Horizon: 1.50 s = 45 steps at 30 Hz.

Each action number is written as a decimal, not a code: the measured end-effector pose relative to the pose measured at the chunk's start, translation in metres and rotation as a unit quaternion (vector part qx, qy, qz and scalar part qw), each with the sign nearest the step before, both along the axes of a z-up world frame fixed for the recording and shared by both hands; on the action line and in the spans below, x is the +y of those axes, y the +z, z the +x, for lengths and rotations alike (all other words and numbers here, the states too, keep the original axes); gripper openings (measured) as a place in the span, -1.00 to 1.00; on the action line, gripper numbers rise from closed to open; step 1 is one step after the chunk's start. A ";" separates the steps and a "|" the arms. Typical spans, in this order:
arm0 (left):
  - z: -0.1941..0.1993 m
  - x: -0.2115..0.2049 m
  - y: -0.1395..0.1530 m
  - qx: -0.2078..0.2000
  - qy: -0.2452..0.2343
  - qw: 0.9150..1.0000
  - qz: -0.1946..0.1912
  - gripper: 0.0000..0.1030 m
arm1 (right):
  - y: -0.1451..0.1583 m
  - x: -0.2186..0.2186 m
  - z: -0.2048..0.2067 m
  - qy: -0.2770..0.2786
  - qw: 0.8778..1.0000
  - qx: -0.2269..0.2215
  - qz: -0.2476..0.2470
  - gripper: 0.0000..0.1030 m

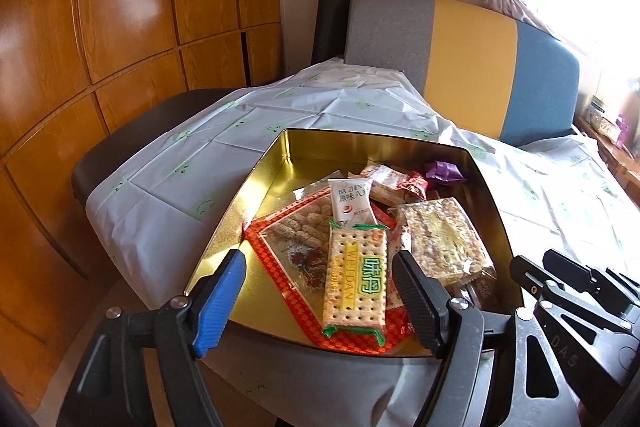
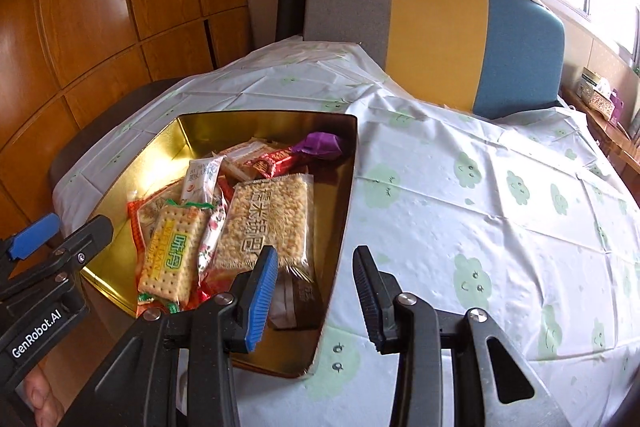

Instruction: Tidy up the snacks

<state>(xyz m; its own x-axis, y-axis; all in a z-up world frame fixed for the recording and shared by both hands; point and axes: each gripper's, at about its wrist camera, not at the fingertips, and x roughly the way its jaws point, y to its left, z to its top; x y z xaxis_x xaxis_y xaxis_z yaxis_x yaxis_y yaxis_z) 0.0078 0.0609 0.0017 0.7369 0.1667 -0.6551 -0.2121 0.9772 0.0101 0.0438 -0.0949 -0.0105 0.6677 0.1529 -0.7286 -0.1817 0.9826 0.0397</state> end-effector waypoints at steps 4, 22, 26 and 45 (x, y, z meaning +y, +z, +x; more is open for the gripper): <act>-0.006 -0.007 0.001 -0.005 -0.005 1.000 0.004 0.62 | -0.002 -0.004 -0.008 -0.007 1.000 -0.001 -0.002 -0.23; -0.013 -0.003 0.006 -0.007 0.006 1.000 0.010 0.65 | 0.005 -0.005 -0.019 -0.012 1.000 -0.019 -0.008 -0.23; -0.014 -0.001 0.007 -0.010 0.009 1.000 0.012 0.65 | 0.007 -0.003 -0.021 -0.010 1.000 -0.023 -0.008 -0.23; -0.016 0.006 0.009 -0.014 0.021 1.000 0.012 0.66 | 0.004 0.005 -0.022 0.001 1.000 -0.023 -0.012 -0.23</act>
<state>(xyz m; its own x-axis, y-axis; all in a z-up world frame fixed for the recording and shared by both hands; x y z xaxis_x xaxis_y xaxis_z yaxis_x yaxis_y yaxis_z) -0.0087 0.0670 0.0110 0.7468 0.2138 -0.6297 -0.2542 0.9668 0.0268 0.0223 -0.0904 -0.0070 0.7000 0.1360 -0.7011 -0.1839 0.9829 0.0070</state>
